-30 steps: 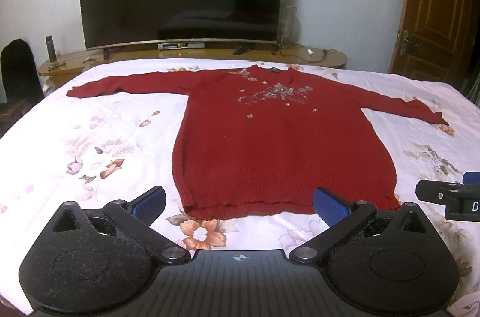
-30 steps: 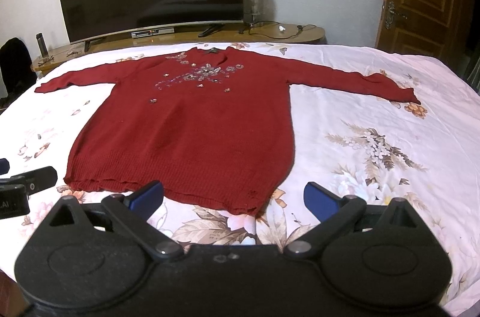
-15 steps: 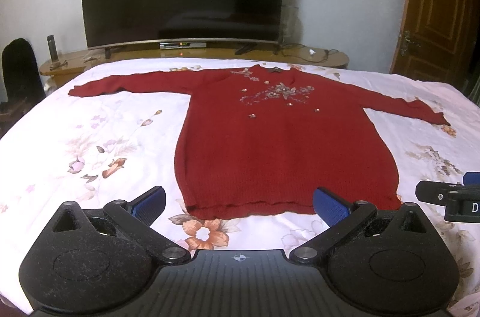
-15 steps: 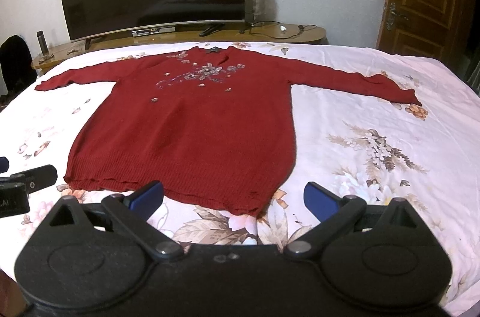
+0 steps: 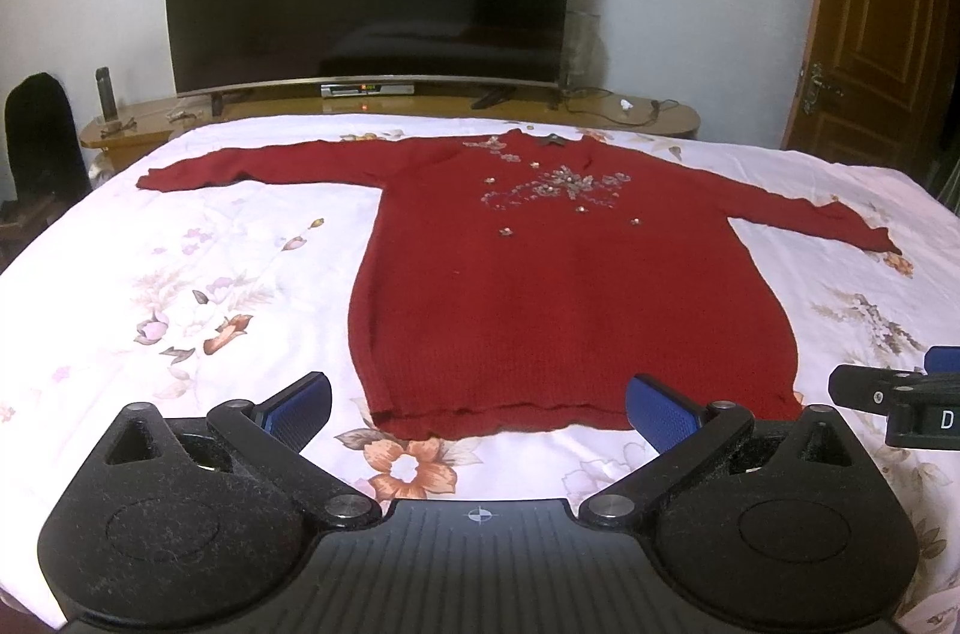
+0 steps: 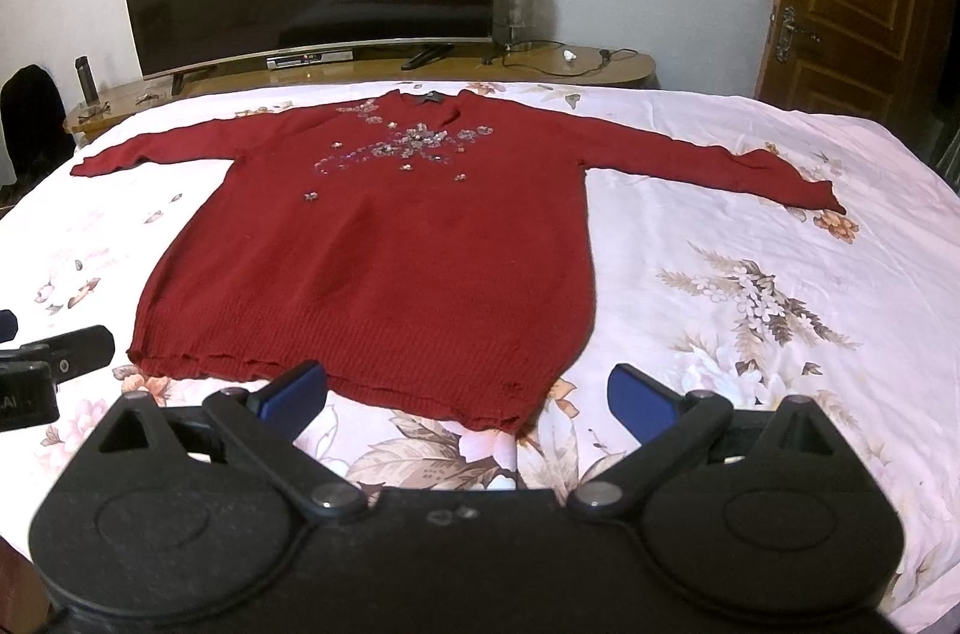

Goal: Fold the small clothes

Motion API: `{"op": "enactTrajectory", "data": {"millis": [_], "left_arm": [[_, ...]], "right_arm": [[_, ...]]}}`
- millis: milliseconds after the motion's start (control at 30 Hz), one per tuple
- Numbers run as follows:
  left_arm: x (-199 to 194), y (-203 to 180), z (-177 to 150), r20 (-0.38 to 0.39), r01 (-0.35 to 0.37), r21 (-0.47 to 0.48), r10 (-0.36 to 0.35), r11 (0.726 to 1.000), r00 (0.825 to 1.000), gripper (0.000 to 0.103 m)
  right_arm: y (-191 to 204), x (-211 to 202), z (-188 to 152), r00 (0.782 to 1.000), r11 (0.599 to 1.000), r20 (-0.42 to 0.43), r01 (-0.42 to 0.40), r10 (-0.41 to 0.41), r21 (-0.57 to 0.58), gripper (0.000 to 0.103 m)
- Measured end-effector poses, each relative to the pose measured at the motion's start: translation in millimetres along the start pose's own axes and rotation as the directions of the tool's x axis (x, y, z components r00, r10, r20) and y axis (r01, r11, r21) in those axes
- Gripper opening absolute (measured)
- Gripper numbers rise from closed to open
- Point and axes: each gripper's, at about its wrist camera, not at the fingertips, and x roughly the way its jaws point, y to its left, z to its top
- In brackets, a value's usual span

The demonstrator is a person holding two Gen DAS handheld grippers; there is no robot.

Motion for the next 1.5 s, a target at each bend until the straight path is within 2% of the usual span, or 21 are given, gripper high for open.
{"op": "enactTrajectory", "data": {"millis": [900,1300,1433,1500], "left_arm": [[2.3,-2.6,-0.5,-0.006,-0.005,0.002,0.005,1.0,1.0,0.103],[30.3,-9.9,15.8,-0.015,0.003,0.016,-0.003,1.0,1.0,0.103],[51.3,-12.0,37.0,0.053,0.025,0.039,-0.028,0.999,0.998,0.103],[69.4,-12.2,50.4,0.126,0.034,0.113,-0.048,0.993,0.991,0.103]], "right_arm": [[-3.6,2.2,-2.0,1.0,1.0,-0.002,-0.002,0.002,0.001,0.1],[-30.5,22.4,6.6,0.999,0.998,0.003,0.048,-0.048,0.032,0.1],[-53.2,31.5,18.5,0.996,0.996,0.057,0.069,-0.073,0.064,0.1],[-76.0,25.3,28.9,0.979,0.99,0.189,0.047,-0.071,0.13,0.1]]}}
